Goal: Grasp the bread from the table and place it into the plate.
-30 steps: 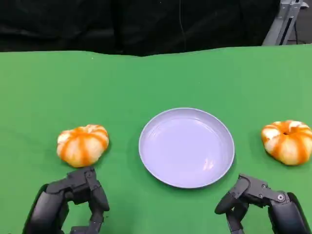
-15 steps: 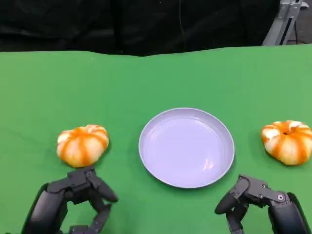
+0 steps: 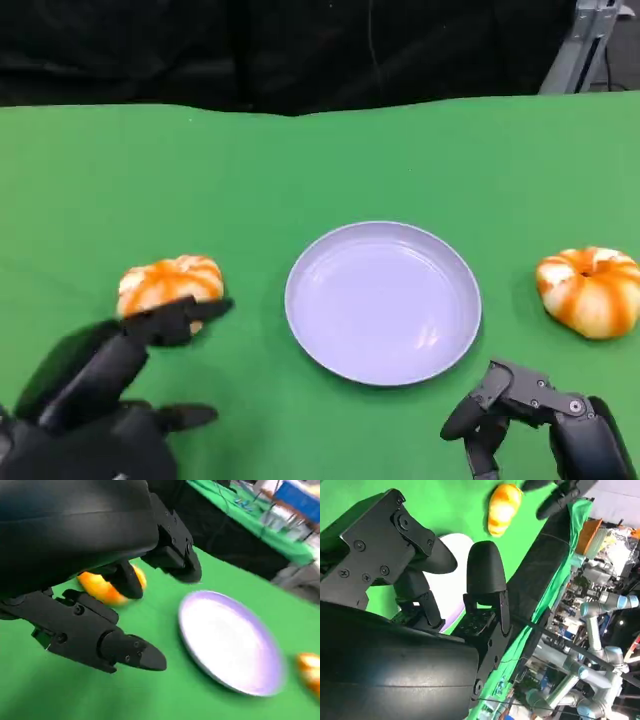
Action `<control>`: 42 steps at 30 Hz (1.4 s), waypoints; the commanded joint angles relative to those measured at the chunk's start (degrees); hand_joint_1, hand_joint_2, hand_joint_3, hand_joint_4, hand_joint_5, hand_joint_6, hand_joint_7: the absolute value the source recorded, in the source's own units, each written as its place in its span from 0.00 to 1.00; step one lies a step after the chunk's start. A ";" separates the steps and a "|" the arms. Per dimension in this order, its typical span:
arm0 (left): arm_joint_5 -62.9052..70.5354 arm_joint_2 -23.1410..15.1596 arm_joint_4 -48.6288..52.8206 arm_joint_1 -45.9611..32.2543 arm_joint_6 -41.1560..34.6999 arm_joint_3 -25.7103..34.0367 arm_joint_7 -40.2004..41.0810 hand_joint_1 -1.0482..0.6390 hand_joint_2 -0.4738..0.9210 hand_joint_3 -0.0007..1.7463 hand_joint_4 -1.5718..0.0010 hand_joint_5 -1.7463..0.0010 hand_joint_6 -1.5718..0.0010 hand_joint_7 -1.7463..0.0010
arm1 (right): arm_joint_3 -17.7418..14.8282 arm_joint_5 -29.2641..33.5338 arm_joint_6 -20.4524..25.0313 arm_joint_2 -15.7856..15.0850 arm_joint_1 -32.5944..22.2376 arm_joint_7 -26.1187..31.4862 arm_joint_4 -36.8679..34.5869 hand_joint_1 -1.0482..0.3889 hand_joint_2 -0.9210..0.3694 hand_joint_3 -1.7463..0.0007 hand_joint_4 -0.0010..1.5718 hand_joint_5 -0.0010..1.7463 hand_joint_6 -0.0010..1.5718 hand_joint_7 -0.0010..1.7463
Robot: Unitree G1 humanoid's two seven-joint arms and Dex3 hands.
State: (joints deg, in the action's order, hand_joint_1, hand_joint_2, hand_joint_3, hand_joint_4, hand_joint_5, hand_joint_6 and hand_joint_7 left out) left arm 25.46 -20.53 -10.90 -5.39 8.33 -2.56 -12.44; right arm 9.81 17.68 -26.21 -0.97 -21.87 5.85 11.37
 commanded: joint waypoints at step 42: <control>19.70 1.35 49.36 34.63 -3.38 -21.02 27.05 0.51 1.00 0.09 0.46 0.00 0.61 0.02 | 1.02 0.33 1.30 0.44 -0.70 0.60 1.56 0.70 0.46 0.25 0.54 0.96 0.53 0.74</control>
State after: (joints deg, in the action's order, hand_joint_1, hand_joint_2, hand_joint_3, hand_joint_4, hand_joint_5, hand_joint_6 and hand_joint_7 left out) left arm 46.35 -17.55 42.44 31.00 2.82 -24.31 12.27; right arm 11.08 18.45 -25.55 -0.42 -22.18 6.21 12.34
